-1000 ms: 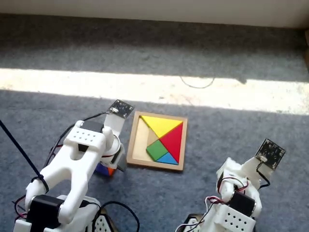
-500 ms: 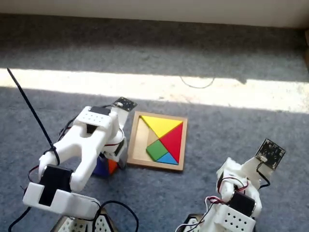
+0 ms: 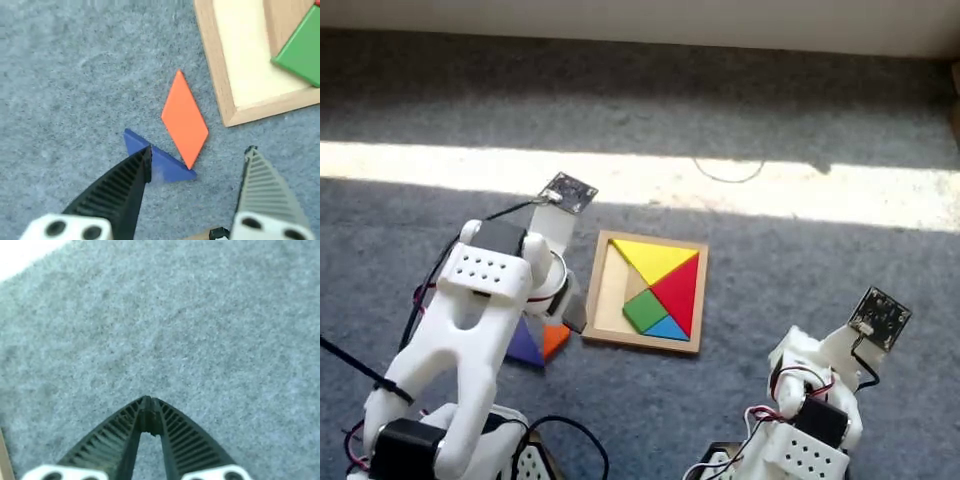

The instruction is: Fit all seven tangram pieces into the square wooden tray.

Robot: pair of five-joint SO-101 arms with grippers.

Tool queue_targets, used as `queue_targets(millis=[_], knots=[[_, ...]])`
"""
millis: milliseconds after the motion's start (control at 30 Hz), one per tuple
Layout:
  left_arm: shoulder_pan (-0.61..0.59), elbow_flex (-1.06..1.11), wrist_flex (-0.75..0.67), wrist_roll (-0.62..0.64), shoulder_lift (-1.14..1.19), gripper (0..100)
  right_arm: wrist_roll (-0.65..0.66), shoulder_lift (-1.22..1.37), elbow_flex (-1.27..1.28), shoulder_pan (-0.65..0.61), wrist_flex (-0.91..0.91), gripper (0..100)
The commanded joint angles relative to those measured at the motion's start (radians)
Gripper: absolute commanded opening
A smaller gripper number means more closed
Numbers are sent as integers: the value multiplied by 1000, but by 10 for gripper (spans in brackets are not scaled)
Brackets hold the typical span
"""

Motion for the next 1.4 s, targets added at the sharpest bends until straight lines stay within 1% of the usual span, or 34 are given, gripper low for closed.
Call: queue_targets(millis=[0,67,200,300,400,500,567,767,867,1000,1267,1300,1367], knots=[[53,59,-29,9,-42,296,-6,-8,12,-12,-21,5],[85,110,-89,12,-42,295,-6,-8,12,-12,-21,5],[128,188,-199,86,-42,298,-6,-8,12,-12,-21,5],[131,223,-249,87,-38,298,-6,-8,12,-12,-21,5],[119,231,-275,83,24,298,-6,-8,12,-12,-21,5],[77,174,-273,83,128,298,-6,-8,12,-12,-21,5],[54,116,-239,83,196,298,-6,-8,12,-12,-21,5],[45,7,-178,80,343,295,-6,-8,12,-12,-21,5],[44,-12,-176,77,367,295,-6,-8,12,-12,-21,5],[41,-12,-160,28,374,294,-6,-8,12,-12,-21,5],[-35,-12,-157,21,378,293,-6,-8,12,-12,-21,5],[-39,-12,-157,6,378,288,-6,-8,12,-12,-21,5],[-44,-12,-160,-41,378,247,-6,-8,12,-12,-21,5]])
